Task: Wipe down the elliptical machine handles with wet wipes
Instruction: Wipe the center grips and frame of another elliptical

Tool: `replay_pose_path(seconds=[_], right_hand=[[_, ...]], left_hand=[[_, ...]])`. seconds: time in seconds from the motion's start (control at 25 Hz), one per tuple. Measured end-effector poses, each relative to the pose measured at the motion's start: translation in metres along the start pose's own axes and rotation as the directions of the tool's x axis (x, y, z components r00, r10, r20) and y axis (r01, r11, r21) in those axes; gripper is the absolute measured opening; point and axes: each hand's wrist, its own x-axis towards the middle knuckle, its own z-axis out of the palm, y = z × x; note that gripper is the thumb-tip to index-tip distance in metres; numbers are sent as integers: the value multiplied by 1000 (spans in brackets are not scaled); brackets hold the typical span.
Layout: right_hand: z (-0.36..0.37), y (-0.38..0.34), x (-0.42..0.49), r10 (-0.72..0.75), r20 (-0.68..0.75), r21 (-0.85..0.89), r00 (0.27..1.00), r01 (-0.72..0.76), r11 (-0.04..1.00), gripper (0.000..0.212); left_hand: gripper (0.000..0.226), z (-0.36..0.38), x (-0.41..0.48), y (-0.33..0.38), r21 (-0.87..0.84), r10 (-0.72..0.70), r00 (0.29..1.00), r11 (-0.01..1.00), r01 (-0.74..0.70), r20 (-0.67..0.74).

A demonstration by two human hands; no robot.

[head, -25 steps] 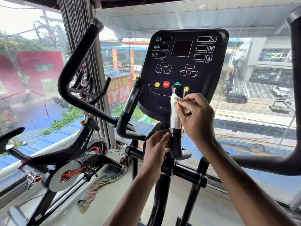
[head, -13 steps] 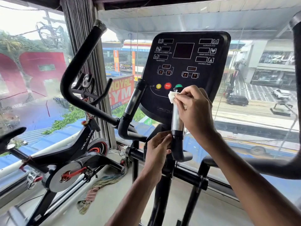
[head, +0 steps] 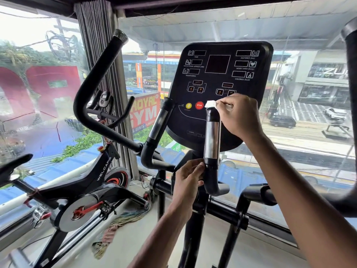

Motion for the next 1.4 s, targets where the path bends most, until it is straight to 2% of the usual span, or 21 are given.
replay_pose_path(seconds=[0.08, 0.16, 0.24, 0.36, 0.44, 0.52, 0.68, 0.8, 0.92, 1.04, 1.12, 1.24, 1.4], right_hand=[[-1, 0, 7, 78, 186, 40, 979, -87, 995, 25], [-4, -1, 10, -1, 257, 61, 966, -15, 998, 23], [-5, -2, 6, -97, 193, 69, 976, 85, 994, 22], [0, -5, -5, -29, 52, 42, 998, 27, 999, 29], [7, -6, -6, -41, 71, 16, 997, 40, 999, 25], [5, -5, -3, -58, 136, 70, 989, 49, 996, 22], [-1, 1, -10, -74, 4, 90, 997, 73, 993, 21], [7, -2, -13, -74, 21, 48, 997, 73, 996, 35], [5, 1, -13, -188, -12, 88, 982, 188, 978, 22], [8, 6, -26, -320, -99, -24, 942, 319, 947, 14], [13, 6, -41, -364, -94, -58, 927, 360, 931, 12], [14, 8, -62, -404, -11, -46, 915, 403, 914, 8], [10, 6, -78, -357, 20, 30, 934, 357, 934, 6]], left_hand=[[17, 0, 0, -1, -1, 0, 1000, 1000, 0, 4], [17, 0, -1, -1, 1, 5, 1000, 1000, -5, -2], [17, 0, -1, -2, -2, 4, 1000, 1000, -4, -7], [16, -1, 0, -3, -4, 7, 1000, 1000, -7, -8], [17, -2, 1, -4, -6, 11, 1000, 1000, -11, -3], [17, -3, 1, -4, -6, 9, 1000, 1000, -9, 0], [17, -1, 0, -4, -20, 5, 1000, 1000, -5, -4], [17, -2, 0, -2, -19, 12, 1000, 1000, -12, -5], [17, -3, 0, -3, -21, 15, 1000, 1000, -15, 6], [16, -2, 0, 0, -44, 16, 1000, 999, -16, 16], [16, -2, 0, 1, -51, 2, 1000, 999, -1, 31], [19, -6, 1, 6, -74, -55, 997, 995, 60, 60], [38, -10, 6, 10, -135, -133, 989, 981, 140, 59]])
